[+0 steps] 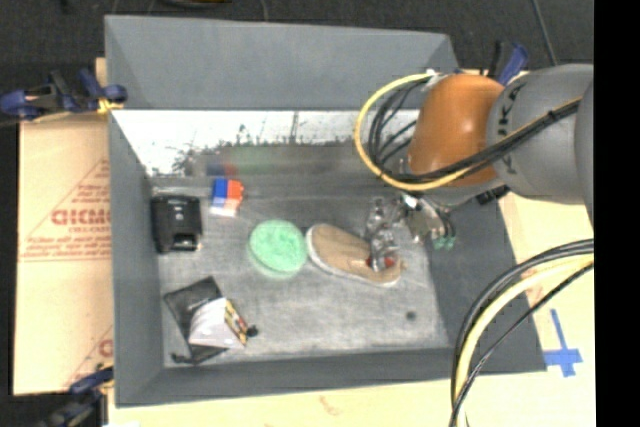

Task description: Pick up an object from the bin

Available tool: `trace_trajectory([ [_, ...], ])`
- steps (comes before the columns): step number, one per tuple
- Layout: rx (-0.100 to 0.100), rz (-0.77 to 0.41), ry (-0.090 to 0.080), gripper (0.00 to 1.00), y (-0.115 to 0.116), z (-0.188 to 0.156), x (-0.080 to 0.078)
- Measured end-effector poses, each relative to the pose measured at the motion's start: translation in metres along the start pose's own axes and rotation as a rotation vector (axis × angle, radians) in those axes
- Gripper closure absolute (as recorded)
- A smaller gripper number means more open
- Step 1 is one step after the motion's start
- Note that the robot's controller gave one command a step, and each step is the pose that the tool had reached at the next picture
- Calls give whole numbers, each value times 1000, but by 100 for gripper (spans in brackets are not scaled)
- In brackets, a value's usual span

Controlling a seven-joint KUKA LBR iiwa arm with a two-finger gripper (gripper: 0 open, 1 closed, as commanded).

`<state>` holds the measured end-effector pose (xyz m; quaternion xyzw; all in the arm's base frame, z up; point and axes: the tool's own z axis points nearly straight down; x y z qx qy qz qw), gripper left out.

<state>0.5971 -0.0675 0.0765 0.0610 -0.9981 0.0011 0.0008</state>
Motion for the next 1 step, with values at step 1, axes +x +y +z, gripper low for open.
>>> trace_trajectory([
  [1, 3, 1, -19, 0, 0, 1, -3],
])
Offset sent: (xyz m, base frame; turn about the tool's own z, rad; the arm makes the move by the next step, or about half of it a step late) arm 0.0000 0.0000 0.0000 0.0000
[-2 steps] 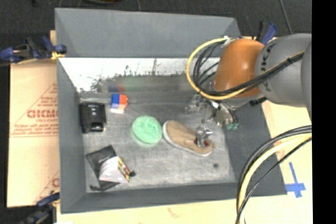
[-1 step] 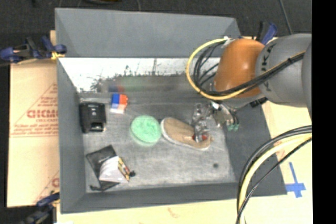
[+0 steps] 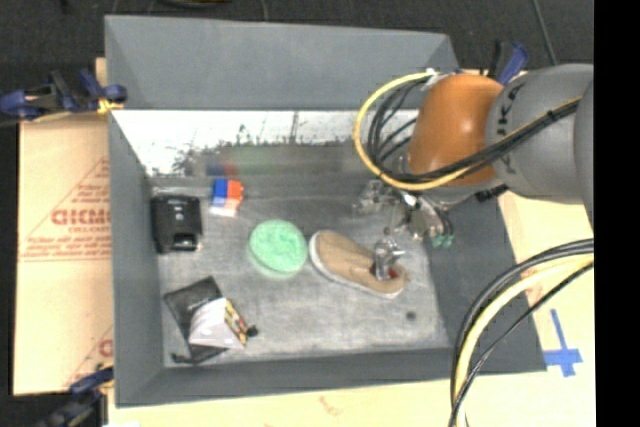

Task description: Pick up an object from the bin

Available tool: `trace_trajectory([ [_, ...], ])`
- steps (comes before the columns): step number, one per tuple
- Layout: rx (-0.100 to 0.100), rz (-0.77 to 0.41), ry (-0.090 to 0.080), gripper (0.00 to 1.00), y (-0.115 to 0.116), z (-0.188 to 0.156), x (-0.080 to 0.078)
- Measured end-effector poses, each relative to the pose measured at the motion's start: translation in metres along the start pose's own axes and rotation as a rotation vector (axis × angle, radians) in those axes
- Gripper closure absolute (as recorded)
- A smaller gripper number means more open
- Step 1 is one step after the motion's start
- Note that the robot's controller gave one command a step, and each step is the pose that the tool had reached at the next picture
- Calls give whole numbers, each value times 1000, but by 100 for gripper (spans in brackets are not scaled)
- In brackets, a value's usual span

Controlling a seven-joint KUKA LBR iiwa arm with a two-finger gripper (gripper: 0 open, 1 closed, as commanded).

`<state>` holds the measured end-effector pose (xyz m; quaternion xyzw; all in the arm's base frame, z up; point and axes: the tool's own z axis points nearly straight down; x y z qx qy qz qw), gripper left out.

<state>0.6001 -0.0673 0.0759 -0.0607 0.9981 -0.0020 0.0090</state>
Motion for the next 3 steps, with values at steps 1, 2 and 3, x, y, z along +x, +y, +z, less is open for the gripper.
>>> trace_trajectory([
  [1, -3, -1, 19, 100, 0, -1, 3],
  [2, 0, -1, 0, 0, 0, 0, 0],
  [3, -3, -2, 19, 100, 0, -1, 3],
])
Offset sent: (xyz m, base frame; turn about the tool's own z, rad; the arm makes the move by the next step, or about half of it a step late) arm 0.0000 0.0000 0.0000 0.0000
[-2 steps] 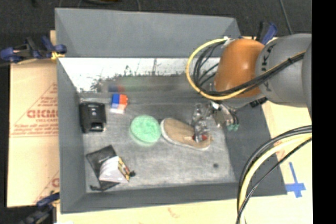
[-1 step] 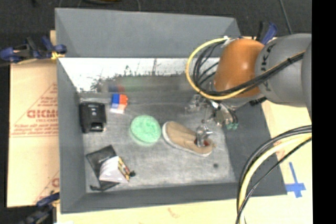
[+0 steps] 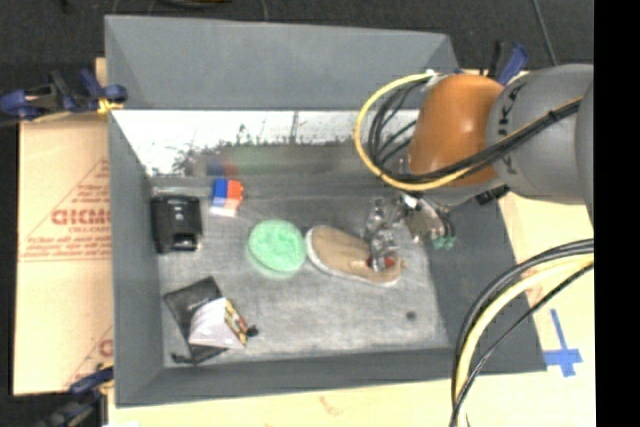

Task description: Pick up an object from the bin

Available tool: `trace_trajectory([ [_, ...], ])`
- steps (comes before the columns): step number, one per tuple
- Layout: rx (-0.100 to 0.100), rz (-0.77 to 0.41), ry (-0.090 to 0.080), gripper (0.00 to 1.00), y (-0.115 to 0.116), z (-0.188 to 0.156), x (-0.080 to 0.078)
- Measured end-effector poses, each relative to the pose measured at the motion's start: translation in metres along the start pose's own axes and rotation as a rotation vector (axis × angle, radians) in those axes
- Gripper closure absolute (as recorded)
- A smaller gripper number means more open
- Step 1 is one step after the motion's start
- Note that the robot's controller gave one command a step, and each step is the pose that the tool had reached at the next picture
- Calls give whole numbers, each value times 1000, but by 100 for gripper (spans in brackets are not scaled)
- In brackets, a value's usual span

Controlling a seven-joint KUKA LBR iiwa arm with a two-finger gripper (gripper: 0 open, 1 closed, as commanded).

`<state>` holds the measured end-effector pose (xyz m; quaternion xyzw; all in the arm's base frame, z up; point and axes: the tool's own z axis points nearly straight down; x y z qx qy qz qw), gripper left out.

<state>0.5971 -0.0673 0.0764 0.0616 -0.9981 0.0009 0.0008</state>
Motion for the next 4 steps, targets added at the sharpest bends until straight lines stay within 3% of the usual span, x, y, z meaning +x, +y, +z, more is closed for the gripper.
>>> trace_trajectory([
  [1, 3, 0, -19, 0, 0, 1, -3],
  [2, 0, -1, 0, 100, 0, 0, 0],
  [3, 3, 0, -19, 0, 0, 1, -3],
  [4, 0, -1, 0, 100, 0, 0, 0],
])
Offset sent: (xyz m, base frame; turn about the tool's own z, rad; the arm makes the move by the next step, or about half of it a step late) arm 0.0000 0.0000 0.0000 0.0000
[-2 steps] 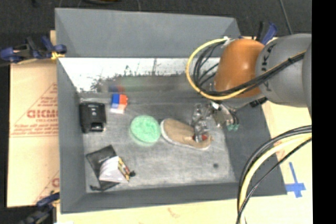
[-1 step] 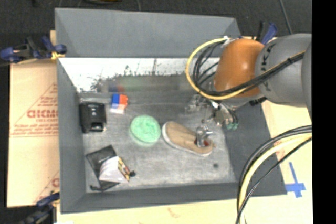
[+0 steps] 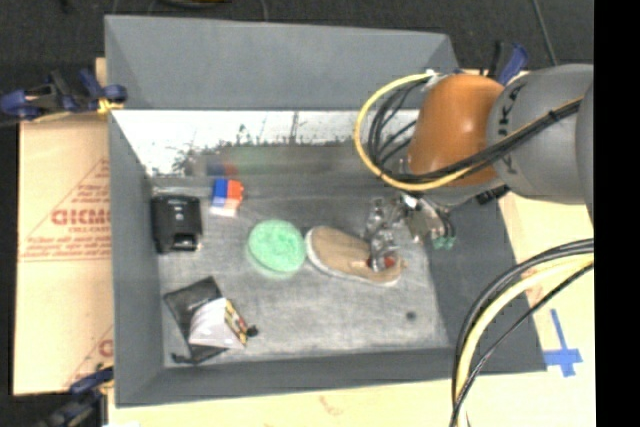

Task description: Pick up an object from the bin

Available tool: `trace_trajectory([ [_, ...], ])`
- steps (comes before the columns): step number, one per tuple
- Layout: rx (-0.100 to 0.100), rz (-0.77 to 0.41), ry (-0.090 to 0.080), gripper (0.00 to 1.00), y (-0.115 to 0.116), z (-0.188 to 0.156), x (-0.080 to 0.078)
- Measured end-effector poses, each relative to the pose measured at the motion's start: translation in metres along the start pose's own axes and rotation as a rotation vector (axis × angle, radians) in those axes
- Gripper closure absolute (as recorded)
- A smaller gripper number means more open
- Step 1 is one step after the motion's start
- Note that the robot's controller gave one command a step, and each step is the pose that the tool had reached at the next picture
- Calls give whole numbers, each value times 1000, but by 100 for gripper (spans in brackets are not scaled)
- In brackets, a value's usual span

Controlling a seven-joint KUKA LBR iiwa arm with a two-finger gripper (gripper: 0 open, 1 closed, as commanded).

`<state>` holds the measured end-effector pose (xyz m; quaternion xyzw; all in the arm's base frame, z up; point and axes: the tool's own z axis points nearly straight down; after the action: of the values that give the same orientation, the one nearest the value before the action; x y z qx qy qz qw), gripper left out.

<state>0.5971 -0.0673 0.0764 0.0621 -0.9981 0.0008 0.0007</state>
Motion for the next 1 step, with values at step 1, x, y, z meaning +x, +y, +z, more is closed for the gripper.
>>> trace_trajectory([
  [1, 3, 0, -19, 0, 0, 1, -3],
])
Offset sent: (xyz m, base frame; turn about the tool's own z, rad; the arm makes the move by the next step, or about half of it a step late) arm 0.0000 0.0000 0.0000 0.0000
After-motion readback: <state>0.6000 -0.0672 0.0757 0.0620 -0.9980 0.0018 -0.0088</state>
